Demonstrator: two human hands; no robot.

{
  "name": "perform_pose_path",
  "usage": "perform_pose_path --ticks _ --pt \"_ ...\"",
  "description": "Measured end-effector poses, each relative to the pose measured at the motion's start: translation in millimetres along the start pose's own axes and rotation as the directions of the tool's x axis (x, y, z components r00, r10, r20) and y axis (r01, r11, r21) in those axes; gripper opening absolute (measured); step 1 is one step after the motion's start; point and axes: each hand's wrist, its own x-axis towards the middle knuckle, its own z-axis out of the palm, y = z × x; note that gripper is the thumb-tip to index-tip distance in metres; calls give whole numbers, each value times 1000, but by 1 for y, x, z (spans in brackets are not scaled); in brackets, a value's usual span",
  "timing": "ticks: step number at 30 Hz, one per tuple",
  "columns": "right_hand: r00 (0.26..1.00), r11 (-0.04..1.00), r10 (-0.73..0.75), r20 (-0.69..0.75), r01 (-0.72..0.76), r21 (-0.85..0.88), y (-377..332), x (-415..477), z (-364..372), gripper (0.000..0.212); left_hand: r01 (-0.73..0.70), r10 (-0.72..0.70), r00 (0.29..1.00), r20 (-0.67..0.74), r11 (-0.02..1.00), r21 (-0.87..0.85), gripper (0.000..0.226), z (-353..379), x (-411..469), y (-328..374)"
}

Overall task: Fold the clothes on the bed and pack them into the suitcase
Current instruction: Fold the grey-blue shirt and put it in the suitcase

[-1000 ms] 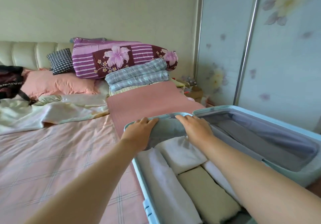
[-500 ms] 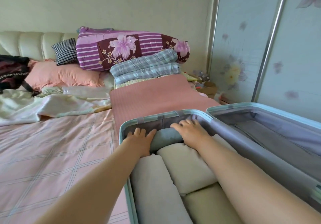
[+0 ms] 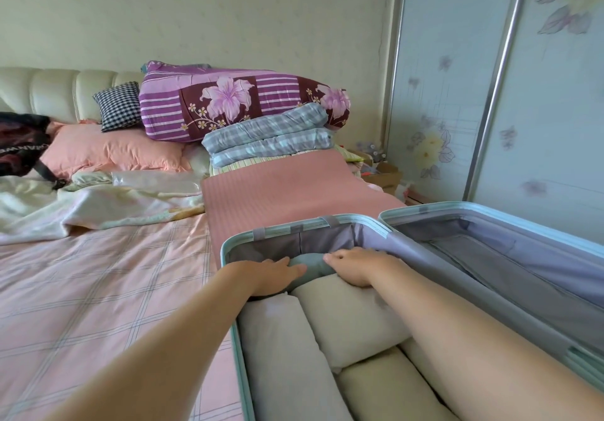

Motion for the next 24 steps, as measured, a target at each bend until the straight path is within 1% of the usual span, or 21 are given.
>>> perform_pose_path --ticks 2,5,10,14,16,18,21,23,24 --pt "999 998 49 -10 -49 39 -9 0 1 73 26 -26 1000 3 999 21 81 5 3 -1" --pt "995 987 96 40 -101 128 -12 1 10 80 33 -31 999 -30 996 78 86 17 8 1" --pt "992 985 113 50 -118 125 -10 7 17 82 36 -36 999 3 999 32 90 17 16 -4" --pt "994 990 108 17 -109 88 -13 1 16 79 17 -16 999 -32 1000 12 87 17 13 -6" --pt "994 992 100 -37 -97 76 -14 -6 11 74 -11 7 993 -114 999 -43 81 12 7 -5" --pt "988 995 71 -138 -60 82 -19 -15 4 66 -67 26 965 -263 987 -145 73 4 -4 -2" --pt "954 992 -15 -298 51 116 -43 -37 -3 52 -168 44 868 -494 963 -210 54 -3 -29 -4" --pt "931 977 -90 -353 151 151 -72 -59 -5 44 -211 38 801 -598 952 -223 43 -2 -50 -19" --pt "927 960 -114 -357 195 199 -89 -71 -4 40 -228 28 775 -631 944 -238 39 -1 -62 -30"
